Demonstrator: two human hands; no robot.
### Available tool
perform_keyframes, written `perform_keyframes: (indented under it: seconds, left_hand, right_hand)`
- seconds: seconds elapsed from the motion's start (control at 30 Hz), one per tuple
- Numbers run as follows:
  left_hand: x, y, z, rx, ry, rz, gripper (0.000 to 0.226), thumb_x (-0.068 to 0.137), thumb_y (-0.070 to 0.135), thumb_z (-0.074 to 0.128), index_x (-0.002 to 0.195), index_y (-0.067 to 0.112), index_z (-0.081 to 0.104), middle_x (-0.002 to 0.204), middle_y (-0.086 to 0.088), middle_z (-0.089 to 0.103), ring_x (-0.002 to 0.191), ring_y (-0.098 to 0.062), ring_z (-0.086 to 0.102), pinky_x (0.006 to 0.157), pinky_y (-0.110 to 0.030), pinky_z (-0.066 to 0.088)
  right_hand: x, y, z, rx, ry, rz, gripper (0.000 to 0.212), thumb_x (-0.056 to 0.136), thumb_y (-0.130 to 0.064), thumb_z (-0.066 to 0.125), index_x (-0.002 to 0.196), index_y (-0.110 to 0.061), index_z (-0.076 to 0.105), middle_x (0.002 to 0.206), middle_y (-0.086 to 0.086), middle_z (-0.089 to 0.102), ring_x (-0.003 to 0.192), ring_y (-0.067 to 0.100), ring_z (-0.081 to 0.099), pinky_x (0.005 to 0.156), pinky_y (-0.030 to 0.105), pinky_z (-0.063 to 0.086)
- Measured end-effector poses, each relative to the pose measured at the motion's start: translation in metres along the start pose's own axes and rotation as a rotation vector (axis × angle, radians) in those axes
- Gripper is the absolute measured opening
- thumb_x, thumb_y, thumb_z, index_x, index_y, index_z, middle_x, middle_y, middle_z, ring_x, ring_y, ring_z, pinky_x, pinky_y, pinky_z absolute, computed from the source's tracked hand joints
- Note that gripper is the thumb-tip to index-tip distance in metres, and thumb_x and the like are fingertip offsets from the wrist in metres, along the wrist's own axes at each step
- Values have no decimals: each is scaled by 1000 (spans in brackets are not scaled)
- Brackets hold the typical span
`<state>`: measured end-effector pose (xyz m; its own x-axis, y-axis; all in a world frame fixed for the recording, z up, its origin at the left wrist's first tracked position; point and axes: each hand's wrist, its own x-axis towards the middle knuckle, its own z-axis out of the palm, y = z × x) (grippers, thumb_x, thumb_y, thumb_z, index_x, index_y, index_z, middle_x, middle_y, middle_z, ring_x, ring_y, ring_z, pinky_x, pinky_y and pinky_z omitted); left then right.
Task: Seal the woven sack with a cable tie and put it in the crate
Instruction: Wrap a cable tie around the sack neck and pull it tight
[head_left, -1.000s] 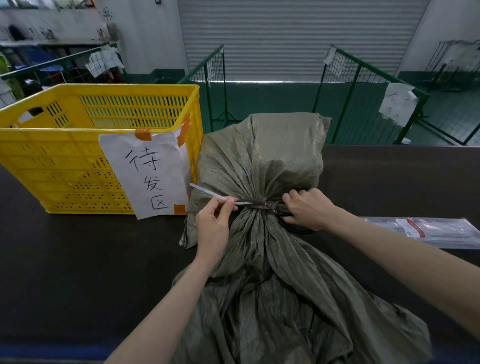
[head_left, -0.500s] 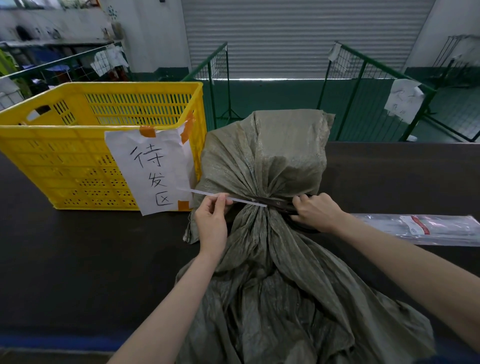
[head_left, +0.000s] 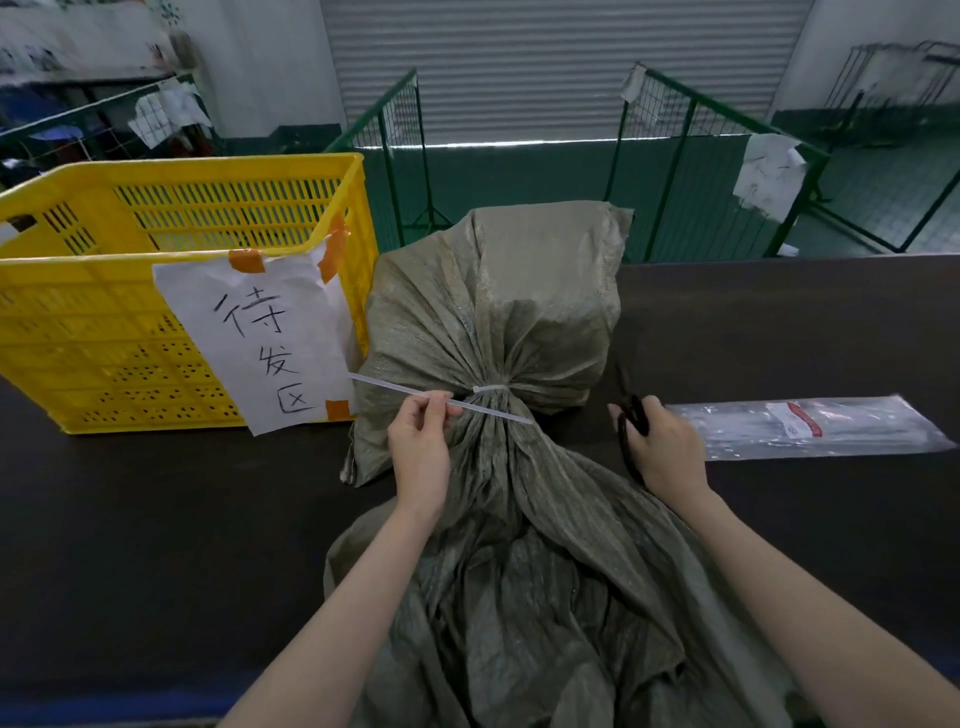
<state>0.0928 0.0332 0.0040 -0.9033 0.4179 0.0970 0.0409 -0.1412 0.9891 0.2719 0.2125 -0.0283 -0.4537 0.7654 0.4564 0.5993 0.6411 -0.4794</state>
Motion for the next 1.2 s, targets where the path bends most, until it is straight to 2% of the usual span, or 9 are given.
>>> perform_keyframes:
  seconds: [0.13,0.27,0.4,0.63,0.77,0.87,1.03,1.1,1.2]
  left_hand:
    - [-2,-3,7,-2,-53,-24,23,98,11,49,81,12,63,76,1,62,75,-7,58,81,-29,48]
    - [-4,-6,11,7,-66,-35,22,98,11,49,81,12,63,77,-1,63,73,-6,56,76,-23,46]
    - [-6,-5,16,1,-92,-43,20,98,8,47,86,3,62,77,-3,61,66,4,57,66,-9,45]
    - [-8,-11,20,46,-102,-108,23,98,10,49,80,11,63,71,3,63,60,5,55,64,-9,44]
    - [-10,-12,18,56,-107,-132,23,98,11,49,80,12,64,72,3,64,62,4,55,66,-13,44]
    - [-11,-14,16,67,-107,-164,22,98,11,50,82,10,65,73,3,66,64,-2,55,70,-20,44]
    - [-15,-12,16,88,-118,-189,18,97,13,51,87,10,65,73,3,66,62,-2,54,65,-20,42]
    - [-18,-9,18,92,-122,-199,19,98,14,51,86,11,65,73,2,66,64,-6,54,63,-19,41]
    - [-26,-5,20,59,-129,-227,20,97,13,51,85,11,66,73,2,66,63,-8,53,59,-18,41]
  right_hand:
    - [1,15,0,182,-16,280,44,92,-39,54,73,0,51,69,23,60,69,41,57,57,40,37]
    - [-1,39,9,100,-99,567,50,91,-54,44,84,-6,59,85,18,64,83,37,59,66,40,43]
    - [0,52,15,-19,-237,681,39,91,-41,50,100,-3,54,104,22,61,96,40,57,77,45,46]
    - [-11,58,28,-125,-397,597,38,91,-12,52,122,-3,31,119,25,53,105,44,54,73,42,39]
    - [-14,64,33,-182,-470,530,21,87,-5,51,106,-1,43,120,24,47,107,43,50,79,46,45]
    - [-10,67,31,-184,-482,507,24,85,-4,50,108,-1,54,122,23,48,109,43,47,88,47,45]
    - [-2,35,9,55,-272,295,27,83,1,51,106,-2,64,109,20,62,103,36,56,88,42,45]
    - [-5,7,-6,233,-243,228,23,86,-1,55,105,-5,66,101,14,68,95,27,62,85,35,47]
    - [-16,-34,-25,449,-339,171,16,89,-10,58,103,-11,67,90,6,70,84,16,63,71,10,43]
